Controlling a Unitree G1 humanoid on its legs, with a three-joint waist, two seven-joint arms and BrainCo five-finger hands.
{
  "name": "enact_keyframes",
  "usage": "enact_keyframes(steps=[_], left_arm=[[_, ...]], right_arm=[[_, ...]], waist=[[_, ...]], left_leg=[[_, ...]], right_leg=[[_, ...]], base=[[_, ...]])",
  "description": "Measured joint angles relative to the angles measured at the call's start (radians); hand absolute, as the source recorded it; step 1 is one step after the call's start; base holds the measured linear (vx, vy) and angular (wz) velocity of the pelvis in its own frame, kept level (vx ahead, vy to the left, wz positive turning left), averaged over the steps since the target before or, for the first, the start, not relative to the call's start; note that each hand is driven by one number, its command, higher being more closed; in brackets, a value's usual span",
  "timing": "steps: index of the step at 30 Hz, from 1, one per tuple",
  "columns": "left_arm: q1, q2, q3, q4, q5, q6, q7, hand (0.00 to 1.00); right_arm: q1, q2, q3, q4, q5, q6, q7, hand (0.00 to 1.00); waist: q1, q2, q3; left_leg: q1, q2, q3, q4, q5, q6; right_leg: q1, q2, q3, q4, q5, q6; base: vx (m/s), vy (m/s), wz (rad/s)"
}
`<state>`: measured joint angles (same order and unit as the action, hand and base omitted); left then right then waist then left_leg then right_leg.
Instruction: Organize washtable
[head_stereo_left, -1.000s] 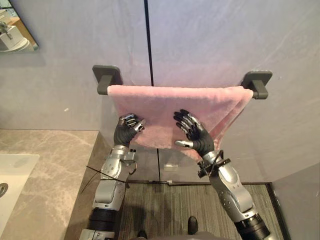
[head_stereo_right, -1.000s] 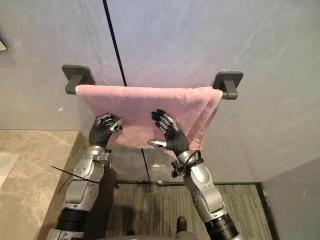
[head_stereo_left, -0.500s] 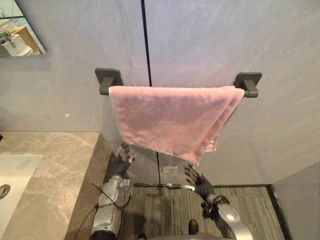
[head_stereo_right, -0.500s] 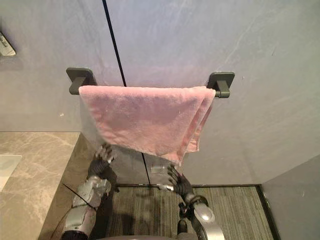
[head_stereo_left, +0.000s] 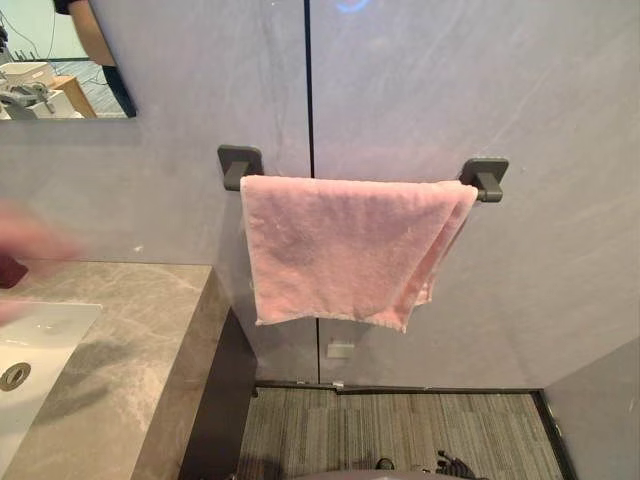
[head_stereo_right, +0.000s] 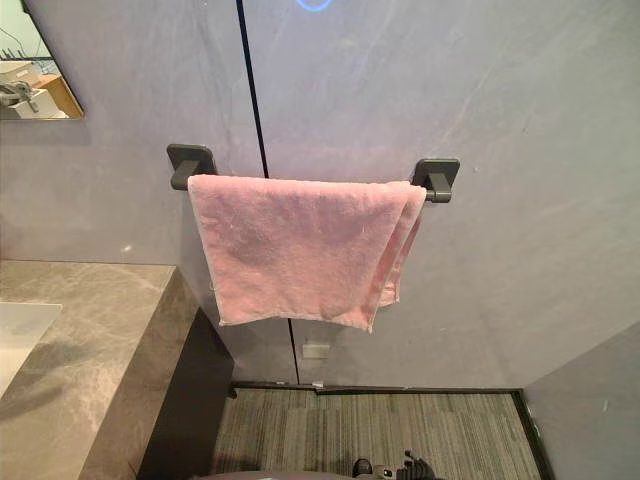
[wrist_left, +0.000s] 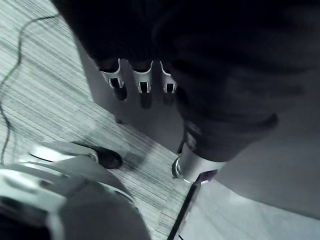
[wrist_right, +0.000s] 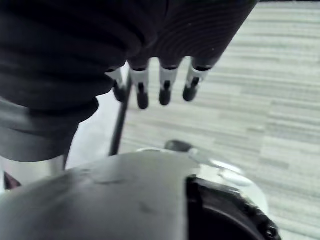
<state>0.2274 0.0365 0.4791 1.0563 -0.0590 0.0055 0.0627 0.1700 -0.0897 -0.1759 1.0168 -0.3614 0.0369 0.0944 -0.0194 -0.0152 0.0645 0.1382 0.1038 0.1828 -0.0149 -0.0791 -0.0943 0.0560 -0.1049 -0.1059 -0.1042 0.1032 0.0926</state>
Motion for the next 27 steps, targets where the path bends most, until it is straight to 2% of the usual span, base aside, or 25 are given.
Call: enact_keyframes(steps=[3,8,21,27], left_arm=[[0.006,-0.015,0.039,0.013,0.002,0.009,-0.020,0.00],[-0.009,-0.016,0.028,0.014,0.000,0.007,-0.026,0.00],[-0.081,0.009,-0.128,0.011,-0.005,-0.026,-0.034,0.00],[-0.081,0.009,-0.186,-0.026,0.050,-0.037,0.011,0.00]], right_arm=[[0.002,0.002,-0.018,0.018,0.010,0.008,0.001,0.00],[-0.005,-0.003,-0.018,0.026,0.021,0.009,0.012,0.00],[-0.028,-0.029,0.060,0.039,0.081,0.009,0.016,0.00],[-0.024,-0.035,0.068,0.036,0.171,0.007,-0.003,0.00]], waist=[[0.007,0.002,-0.003],[0.008,0.005,-0.011],[0.006,0.005,-0.010],[0.006,0.006,-0.009]], left_leg=[[0.001,0.000,0.011,-0.012,0.000,0.000],[0.008,0.000,0.010,-0.020,0.002,-0.003],[0.025,-0.013,0.008,-0.011,0.004,0.007],[0.007,-0.010,0.005,-0.004,0.000,0.001]], right_leg=[[-0.010,0.000,0.002,0.000,0.000,0.000],[-0.008,0.002,0.001,0.000,0.000,0.006],[0.006,-0.005,-0.004,0.002,0.003,0.005],[-0.007,-0.004,-0.005,0.000,-0.006,0.005]], base=[[-0.02,-0.001,-0.10],[0.03,0.004,-0.01],[0.02,0.002,0.00],[-0.06,-0.018,0.00]])
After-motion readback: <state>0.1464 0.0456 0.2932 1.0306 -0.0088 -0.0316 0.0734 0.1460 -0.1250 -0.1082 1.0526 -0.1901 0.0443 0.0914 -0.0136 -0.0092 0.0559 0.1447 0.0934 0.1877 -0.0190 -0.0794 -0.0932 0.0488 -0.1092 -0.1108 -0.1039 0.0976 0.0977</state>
